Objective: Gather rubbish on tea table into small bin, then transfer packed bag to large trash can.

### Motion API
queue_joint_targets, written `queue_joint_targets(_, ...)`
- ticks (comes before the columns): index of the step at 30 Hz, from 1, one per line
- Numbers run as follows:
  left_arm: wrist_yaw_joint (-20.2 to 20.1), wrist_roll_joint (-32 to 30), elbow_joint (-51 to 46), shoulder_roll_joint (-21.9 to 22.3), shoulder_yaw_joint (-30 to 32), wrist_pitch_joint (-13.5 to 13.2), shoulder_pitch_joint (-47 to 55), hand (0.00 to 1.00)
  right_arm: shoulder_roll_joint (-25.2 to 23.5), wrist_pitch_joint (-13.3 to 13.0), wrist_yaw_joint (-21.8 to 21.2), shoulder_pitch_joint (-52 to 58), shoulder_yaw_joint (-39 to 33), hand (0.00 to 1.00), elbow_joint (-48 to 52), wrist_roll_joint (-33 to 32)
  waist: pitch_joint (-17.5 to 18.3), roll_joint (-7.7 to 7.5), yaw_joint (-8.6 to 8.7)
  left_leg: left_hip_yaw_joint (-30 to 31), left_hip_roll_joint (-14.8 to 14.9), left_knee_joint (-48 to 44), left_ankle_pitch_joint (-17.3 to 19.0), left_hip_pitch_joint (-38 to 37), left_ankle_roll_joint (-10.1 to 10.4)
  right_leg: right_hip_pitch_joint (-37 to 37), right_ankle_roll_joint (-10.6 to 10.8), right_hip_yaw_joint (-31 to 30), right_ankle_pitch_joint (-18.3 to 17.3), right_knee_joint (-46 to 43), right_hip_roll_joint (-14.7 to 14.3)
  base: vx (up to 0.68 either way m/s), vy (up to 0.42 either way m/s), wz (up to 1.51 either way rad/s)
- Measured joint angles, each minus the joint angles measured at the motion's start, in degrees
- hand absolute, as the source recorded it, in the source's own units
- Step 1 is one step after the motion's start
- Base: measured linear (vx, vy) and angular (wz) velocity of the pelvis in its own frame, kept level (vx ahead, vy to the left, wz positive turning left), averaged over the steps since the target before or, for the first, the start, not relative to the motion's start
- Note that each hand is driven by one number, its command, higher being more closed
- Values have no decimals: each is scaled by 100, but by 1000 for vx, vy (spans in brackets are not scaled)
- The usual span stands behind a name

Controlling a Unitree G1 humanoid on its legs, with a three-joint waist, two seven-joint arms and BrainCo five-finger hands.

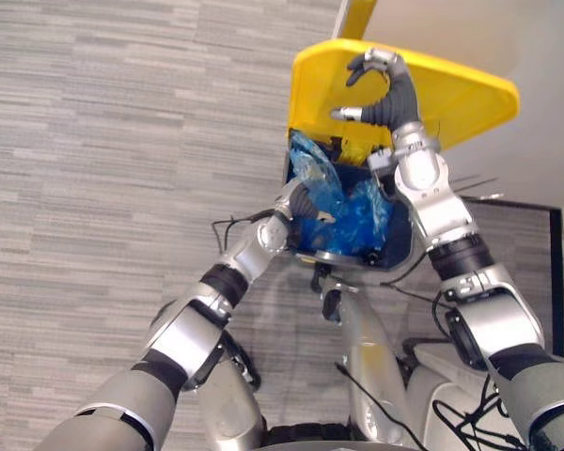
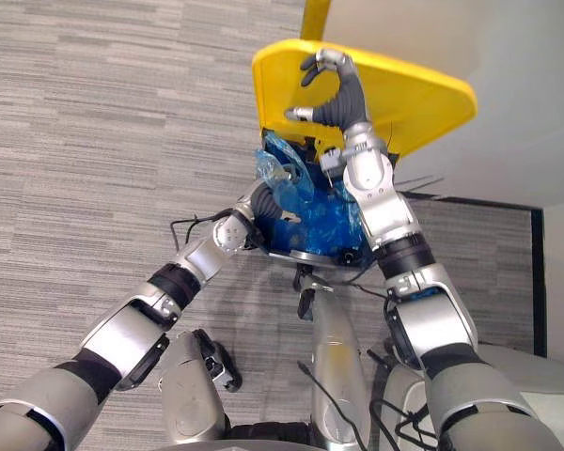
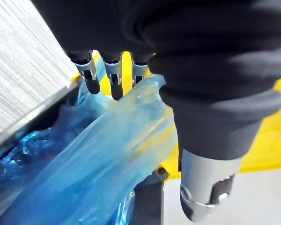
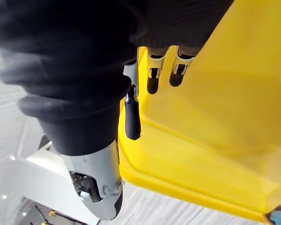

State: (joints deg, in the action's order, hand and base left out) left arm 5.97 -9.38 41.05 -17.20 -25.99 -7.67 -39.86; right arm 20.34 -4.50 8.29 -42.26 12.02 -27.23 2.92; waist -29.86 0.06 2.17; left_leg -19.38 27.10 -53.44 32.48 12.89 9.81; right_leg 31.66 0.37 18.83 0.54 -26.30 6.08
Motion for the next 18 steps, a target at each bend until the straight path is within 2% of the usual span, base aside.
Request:
queue_joint_targets(2, -112, 246, -385, -418, 594, -67, 693, 0, 44, 67, -105, 420, -145, 0, -84, 14, 1, -1, -4, 18, -44, 168, -64, -320, 40, -285, -17, -35, -60, -16, 5, 24, -24, 21)
queue_joint_targets(5, -146, 717, -817, -822, 1481, -259, 1647, 0, 48, 71, -132, 1010, -505, 0, -83, 166, 86, -58, -112, -45, -220, 277, -77, -715, 25, -447, 91, -218, -240, -287, 87, -24, 9, 5)
queue_joint_targets(7, -235, 1001, -832, -1010, 2208, -299, 2453, 0, 63, 72, -250, 1556, -724, 0, -156, 233, 390, -80, -254, -137, -419, 287, -58, -897, -16, -454, 170, -384, -317, -489, 260, -89, 48, -2)
queue_joint_targets(9, -353, 1178, -818, -999, 2687, -299, 3080, 0, 63, 74, -369, 1872, -766, 0, -166, 341, 584, -99, -325, -212, -591, 311, -79, -1054, -91, -517, 189, -482, -296, -529, 400, -137, 75, -1)
queue_joint_targets(11, -435, 1251, -720, -933, 2982, -288, 3666, 0, 62, 67, -490, 2120, -770, 0, -165, 468, 739, -118, -336, -292, -752, 407, -151, -1154, -216, -689, 237, -490, -32, -216, 474, -188, 89, -2)
queue_joint_targets(12, -479, 1304, -668, -840, 3165, -265, 3989, 0, 68, 43, -534, 2293, -778, 0, -138, 567, 818, -166, -332, -399, -822, 493, -253, -1164, -366, -811, 411, -541, 284, 167, 511, -240, 57, -15)
queue_joint_targets(13, -505, 1341, -656, -679, 3345, -253, 4307, 0, 70, 45, -607, 2516, -781, 0, -64, 665, 881, -102, -312, -499, -804, 604, -367, -1139, -525, -708, 352, -708, 239, -88, 518, -308, 53, -12)
queue_joint_targets(14, -537, 1350, -618, -584, 3427, -241, 4452, 0, 70, 39, -647, 2633, -781, 0, -45, 700, 897, -86, -287, -505, -814, 670, -402, -1161, -566, -625, 166, -827, 102, -699, 526, -249, 2, 2)
queue_joint_targets(15, -605, 1352, -473, -410, 3505, -178, 4625, 0, 71, 37, -747, 2915, -789, 0, -44, 746, 984, -109, -237, -466, -825, 845, -530, -1180, -574, -654, -12, -905, -278, -1667, 468, -200, -24, 12)
queue_joint_targets(16, -614, 1352, -383, -292, 3503, -139, 4794, 0, 60, 27, -794, 3202, -787, 0, -43, 788, 1074, -124, -227, -470, -867, 1055, -699, -1159, -562, -805, -64, -931, -623, -2260, 454, -101, -61, 11)
queue_joint_targets(17, -647, 1348, -349, -238, 3503, -136, 4896, 0, 52, 16, -840, 3329, -787, 0, -44, 795, 1133, -176, -222, -479, -918, 1168, -785, -1139, -546, -925, -118, -943, -810, -2503, 479, -88, -136, -1)
queue_joint_targets(18, -728, 1336, -322, -132, 3504, -130, 5089, 0, 43, -47, -869, 3560, -789, 0, -41, 796, 1215, -225, -195, -496, -949, 1299, -903, -1066, -549, -1157, -131, -948, -1302, -2689, 534, -37, -175, -9)
